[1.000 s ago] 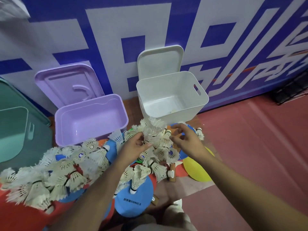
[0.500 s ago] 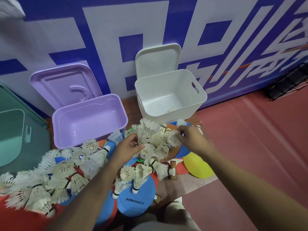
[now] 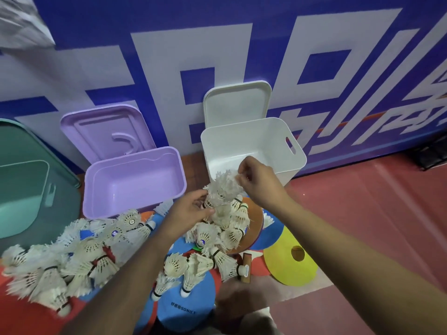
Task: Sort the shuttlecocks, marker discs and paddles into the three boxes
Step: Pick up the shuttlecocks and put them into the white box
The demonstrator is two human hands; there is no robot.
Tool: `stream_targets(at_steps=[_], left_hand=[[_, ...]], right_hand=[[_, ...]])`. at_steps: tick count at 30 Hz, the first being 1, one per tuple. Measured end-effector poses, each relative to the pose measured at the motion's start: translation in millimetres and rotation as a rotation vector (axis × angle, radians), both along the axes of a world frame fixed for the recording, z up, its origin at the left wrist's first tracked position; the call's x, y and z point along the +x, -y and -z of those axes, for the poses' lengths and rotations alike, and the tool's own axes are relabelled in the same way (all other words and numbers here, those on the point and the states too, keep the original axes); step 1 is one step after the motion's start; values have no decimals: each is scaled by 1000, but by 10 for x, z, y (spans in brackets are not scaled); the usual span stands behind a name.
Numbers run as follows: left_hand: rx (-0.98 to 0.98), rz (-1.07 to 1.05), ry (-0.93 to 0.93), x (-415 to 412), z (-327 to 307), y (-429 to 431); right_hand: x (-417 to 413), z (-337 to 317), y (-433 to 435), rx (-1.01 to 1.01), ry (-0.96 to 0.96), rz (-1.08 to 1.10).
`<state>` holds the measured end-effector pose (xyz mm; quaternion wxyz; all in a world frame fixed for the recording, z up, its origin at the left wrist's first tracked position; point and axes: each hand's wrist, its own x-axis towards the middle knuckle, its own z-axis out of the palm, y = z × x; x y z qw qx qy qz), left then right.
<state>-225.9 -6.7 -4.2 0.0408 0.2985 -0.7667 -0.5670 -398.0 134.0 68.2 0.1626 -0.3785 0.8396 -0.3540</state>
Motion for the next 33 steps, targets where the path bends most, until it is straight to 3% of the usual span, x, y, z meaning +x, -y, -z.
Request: stream_targets(at_steps=[4,9,13,17,24,29,33], left_hand=[[-54,-95,-62,-271,-209,-61],[-186,-104,-81,-899,-327,-55],[-328,-119,-11,-1423,-267,39],[-452,-10,188,-1775,-28,168],[-379,59,408,-1908,428,257],[-374,89,411,-1895,377,202],[-359,-74,227,-1629,121,66]], right_hand=[[-350,-202,19,-69,219,2],[-953,-193,19,13,152,-133],[-1501,129,131,100,146,-97],[-1835,491,250,256,194,-112],[-1971,1075,488,425,246,-132],[-1871,1142,514,656,75,-320],[-1661,879,315,377,-22,-371]])
